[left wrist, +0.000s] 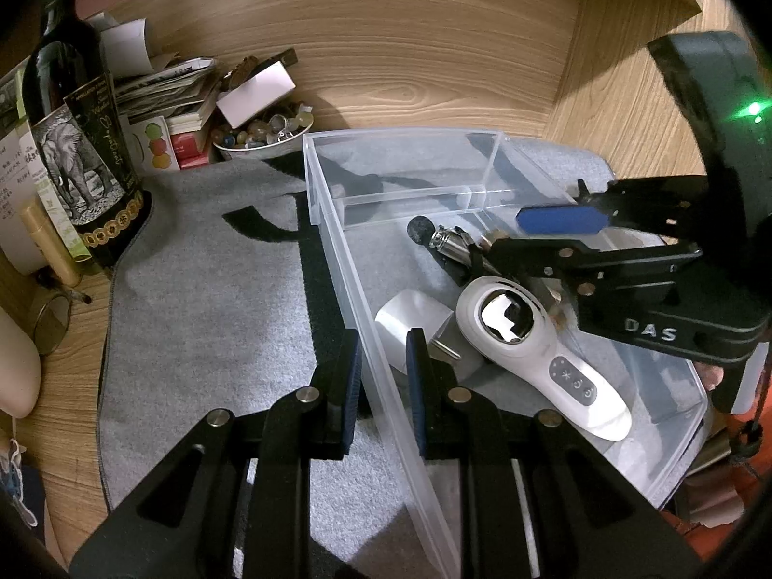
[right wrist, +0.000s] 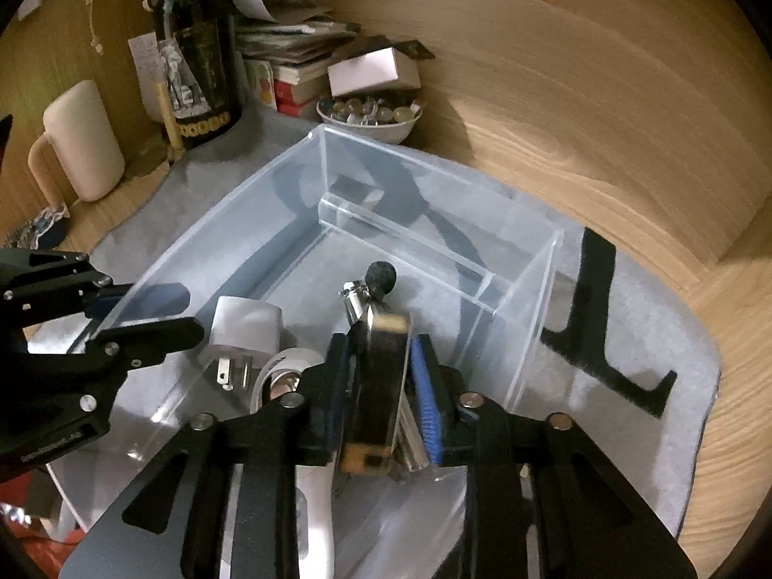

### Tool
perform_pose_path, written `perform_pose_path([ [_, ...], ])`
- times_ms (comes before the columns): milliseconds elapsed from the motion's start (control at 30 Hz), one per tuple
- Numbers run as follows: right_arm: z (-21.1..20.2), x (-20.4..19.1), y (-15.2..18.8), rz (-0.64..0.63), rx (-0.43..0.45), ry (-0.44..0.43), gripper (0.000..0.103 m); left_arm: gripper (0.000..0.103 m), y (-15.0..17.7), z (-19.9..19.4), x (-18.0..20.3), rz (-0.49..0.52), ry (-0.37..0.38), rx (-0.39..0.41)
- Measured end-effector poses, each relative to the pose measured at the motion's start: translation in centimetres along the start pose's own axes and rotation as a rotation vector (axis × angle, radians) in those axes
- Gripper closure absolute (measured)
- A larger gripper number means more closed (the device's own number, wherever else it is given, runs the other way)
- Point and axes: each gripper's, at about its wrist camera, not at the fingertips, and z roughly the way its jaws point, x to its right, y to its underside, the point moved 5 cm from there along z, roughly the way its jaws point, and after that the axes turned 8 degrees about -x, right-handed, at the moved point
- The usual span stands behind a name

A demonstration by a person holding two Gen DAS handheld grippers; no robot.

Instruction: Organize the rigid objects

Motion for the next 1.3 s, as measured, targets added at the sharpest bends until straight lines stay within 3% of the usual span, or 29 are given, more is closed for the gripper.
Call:
perform_pose_path([
  [67, -0.6, 0.1, -0.1, 0.003, 0.027, 0.013, 0.053, 0.085, 0.0, 0.0, 0.0, 0.0, 0.0, 0.0],
  [167, -1.7, 0.5, -0.4, 0.012, 0.08, 0.055, 0.032, 0.085, 0.0, 0.0, 0.0, 0.0, 0.0, 0.0],
  [400, -4.7, 2.6, -1.2, 0.083, 0.187, 0.102, 0.03, 0.085, 0.0, 0.0, 0.0, 0.0, -0.001, 0.0],
  [533, -6.2, 5.2, -1.3, 0.179, 0.235, 0.105, 0.02, 0.086, 0.0, 0.0, 0.0, 0.001, -0.001, 0.0],
  [667, -6.6, 8.4, -0.5, 0.276, 0.248, 0.127, 0.02, 0.085, 0.0, 0.0, 0.0, 0.001, -0.001, 0.0],
  [800, -5.2, 10.9, 1.4, 0.354, 0.199, 0.135, 0.02, 0.086, 0.0, 0.0, 0.0, 0.001, -0.001, 0.0],
  [967, -1.4, 12.3, 4.4, 0.369, 0.075, 0.144, 0.021, 0.086, 0.0, 0.0, 0.0, 0.0, 0.0, -0.001],
  [1233, 1.8, 9.5, 7.4, 0.25, -0.033, 0.078, 0.023, 0.086, -0.1, 0.0, 0.0, 0.001, -0.004, -0.002],
  [1300, 2.2, 8.8, 7.5, 0.217, -0.045, 0.076, 0.028, 0.086, -0.1, 0.1, 0.1, 0.001, -0.006, -0.005],
])
